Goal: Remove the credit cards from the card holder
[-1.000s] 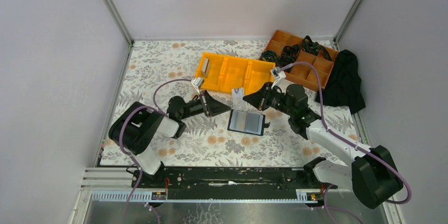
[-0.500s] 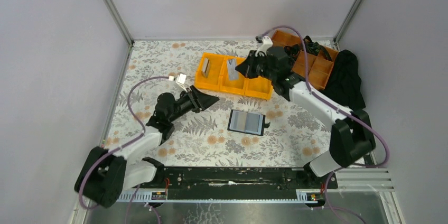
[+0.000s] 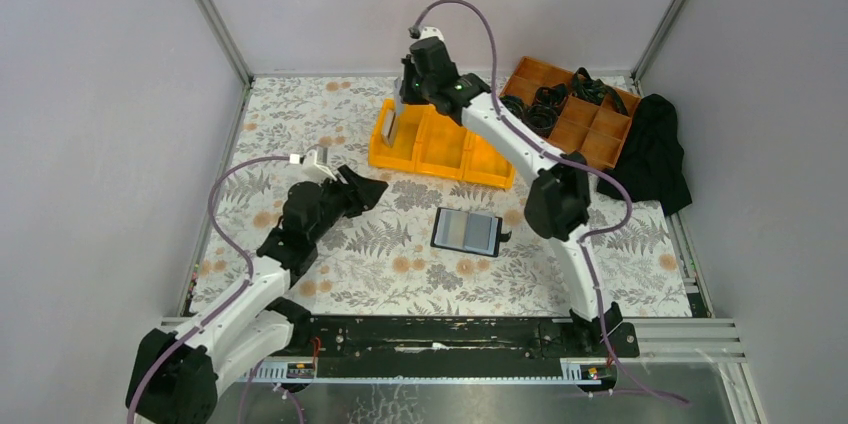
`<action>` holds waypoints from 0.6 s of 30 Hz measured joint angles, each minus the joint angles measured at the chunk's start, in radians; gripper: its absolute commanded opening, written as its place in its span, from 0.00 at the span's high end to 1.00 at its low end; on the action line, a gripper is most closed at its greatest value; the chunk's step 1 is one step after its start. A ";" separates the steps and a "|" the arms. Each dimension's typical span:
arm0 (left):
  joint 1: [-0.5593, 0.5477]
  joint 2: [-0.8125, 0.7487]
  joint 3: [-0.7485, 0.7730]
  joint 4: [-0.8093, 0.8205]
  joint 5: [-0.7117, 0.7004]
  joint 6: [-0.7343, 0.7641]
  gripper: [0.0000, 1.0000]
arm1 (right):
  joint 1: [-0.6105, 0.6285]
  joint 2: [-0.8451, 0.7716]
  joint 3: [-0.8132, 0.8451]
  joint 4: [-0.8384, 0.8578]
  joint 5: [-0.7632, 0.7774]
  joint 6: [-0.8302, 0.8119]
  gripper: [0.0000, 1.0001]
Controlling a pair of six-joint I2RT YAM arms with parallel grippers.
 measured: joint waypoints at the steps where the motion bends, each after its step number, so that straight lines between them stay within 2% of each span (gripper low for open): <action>1: 0.000 -0.013 0.000 -0.016 -0.017 0.004 0.42 | 0.010 0.043 0.075 -0.031 0.021 0.000 1.00; 4: 0.000 -0.053 0.000 -0.072 -0.081 0.010 0.43 | 0.031 0.108 0.174 -0.085 0.072 0.001 1.00; 10: 0.000 -0.116 -0.011 -0.161 -0.195 0.013 0.43 | 0.046 0.124 0.143 -0.126 0.152 0.002 1.00; 15: 0.000 -0.121 -0.022 -0.184 -0.236 0.014 0.43 | 0.046 0.122 0.061 -0.086 0.184 0.001 1.00; 18: 0.000 -0.108 -0.023 -0.186 -0.237 0.020 0.43 | 0.046 0.068 -0.113 0.010 0.151 0.000 1.00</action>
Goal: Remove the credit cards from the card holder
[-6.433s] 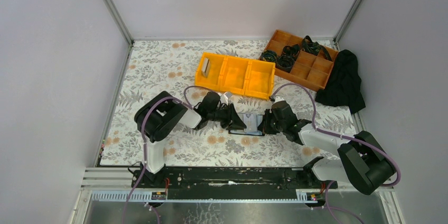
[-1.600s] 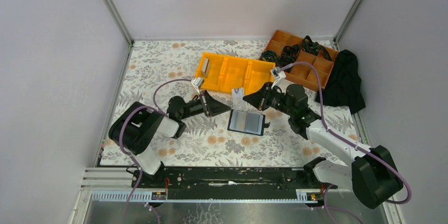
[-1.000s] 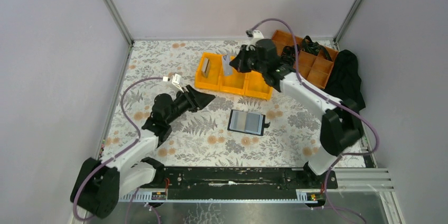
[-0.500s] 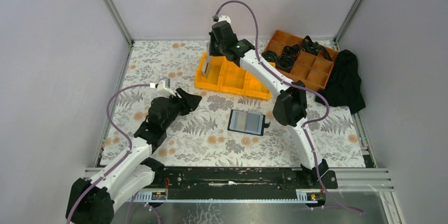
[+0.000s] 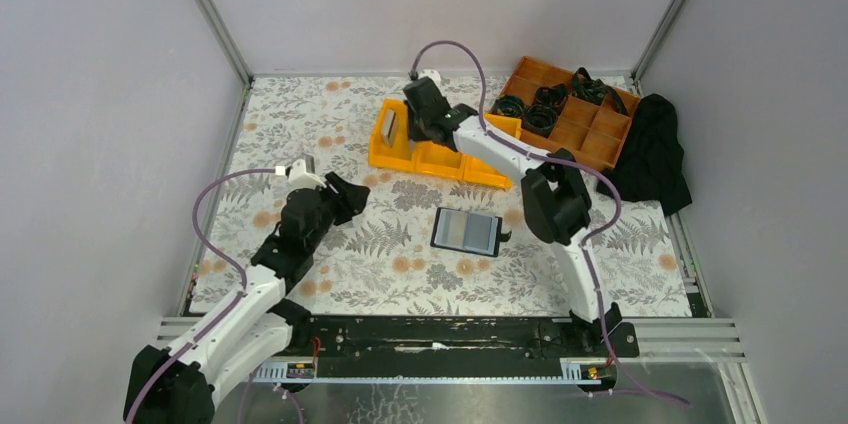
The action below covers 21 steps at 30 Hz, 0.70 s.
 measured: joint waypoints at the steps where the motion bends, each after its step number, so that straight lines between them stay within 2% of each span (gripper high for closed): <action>1: 0.000 0.005 0.000 0.000 0.004 0.002 0.43 | 0.000 -0.034 -0.080 0.029 -0.019 0.000 1.00; 5: 0.000 0.009 0.000 0.027 0.038 0.007 0.43 | 0.000 -0.219 -0.375 0.137 -0.129 -0.003 1.00; 11: 0.000 0.035 -0.002 0.166 0.138 0.006 0.43 | 0.000 -0.674 -0.752 0.317 -0.309 -0.003 1.00; 16: 0.000 0.075 -0.002 0.245 0.210 0.000 0.42 | 0.000 -0.951 -0.887 0.427 -0.376 -0.003 1.00; 21: 0.000 0.090 -0.011 0.378 0.328 -0.019 0.43 | -0.001 -1.070 -1.012 0.468 -0.468 0.016 1.00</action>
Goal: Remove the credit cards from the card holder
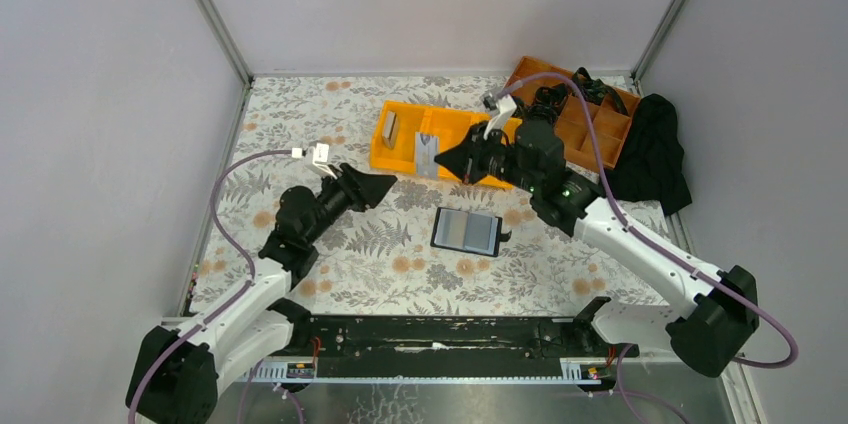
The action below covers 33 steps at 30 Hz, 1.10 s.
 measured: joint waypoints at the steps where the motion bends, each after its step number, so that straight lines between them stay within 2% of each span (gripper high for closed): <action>1: 0.000 0.005 -0.003 0.038 0.034 -0.008 0.44 | 0.000 -0.011 -0.024 0.003 -0.016 0.007 1.00; 7: -0.013 0.054 -0.003 0.267 0.219 -0.059 0.45 | 0.000 -0.070 -0.164 0.004 -0.110 0.030 1.00; 12: -0.052 0.098 -0.009 0.373 0.272 -0.066 0.46 | 0.000 -0.129 -0.197 0.006 -0.156 0.042 1.00; 18: -0.064 0.105 -0.029 0.401 0.282 -0.068 0.46 | 0.000 -0.202 -0.207 0.013 -0.183 0.050 1.00; 26: -0.077 0.108 -0.029 0.436 0.302 -0.079 0.46 | 0.000 -0.204 -0.218 0.023 -0.211 0.063 1.00; 33: -0.128 0.208 -0.011 0.529 0.346 -0.107 0.58 | 0.000 -0.173 -0.219 0.045 -0.251 0.071 1.00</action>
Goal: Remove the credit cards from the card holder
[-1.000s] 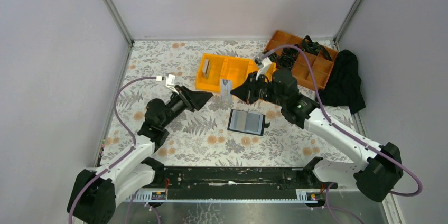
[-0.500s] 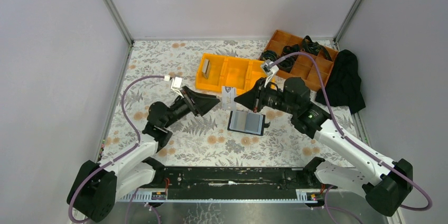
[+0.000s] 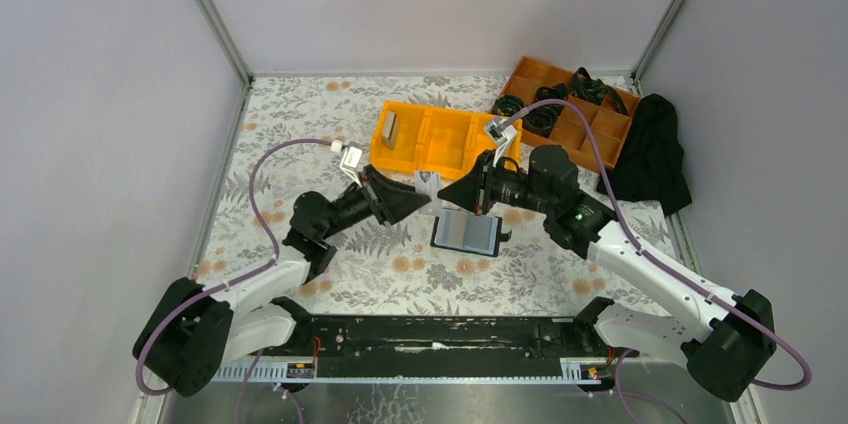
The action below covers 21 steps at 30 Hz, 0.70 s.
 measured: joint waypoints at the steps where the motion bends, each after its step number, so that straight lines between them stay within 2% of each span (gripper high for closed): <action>1: -0.009 0.016 0.000 0.018 0.006 -0.005 0.60 | 0.000 0.008 0.000 0.001 -0.002 0.000 1.00; 5: -0.025 0.056 0.001 0.067 0.020 -0.029 0.63 | 0.000 0.037 0.000 0.006 -0.009 0.000 1.00; 8: -0.026 0.051 0.001 0.071 0.015 -0.033 0.60 | 0.000 0.051 0.000 0.013 -0.011 0.000 1.00; 16: -0.030 -0.095 0.007 -0.052 -0.069 0.042 0.58 | -0.014 0.053 0.000 0.021 -0.034 0.000 1.00; 18: -0.030 -0.106 0.010 -0.071 -0.089 0.060 0.63 | -0.021 0.053 0.000 0.027 -0.040 0.000 1.00; 21: -0.030 -0.093 0.010 -0.084 -0.103 0.070 0.75 | -0.035 0.056 -0.003 0.032 -0.053 0.000 1.00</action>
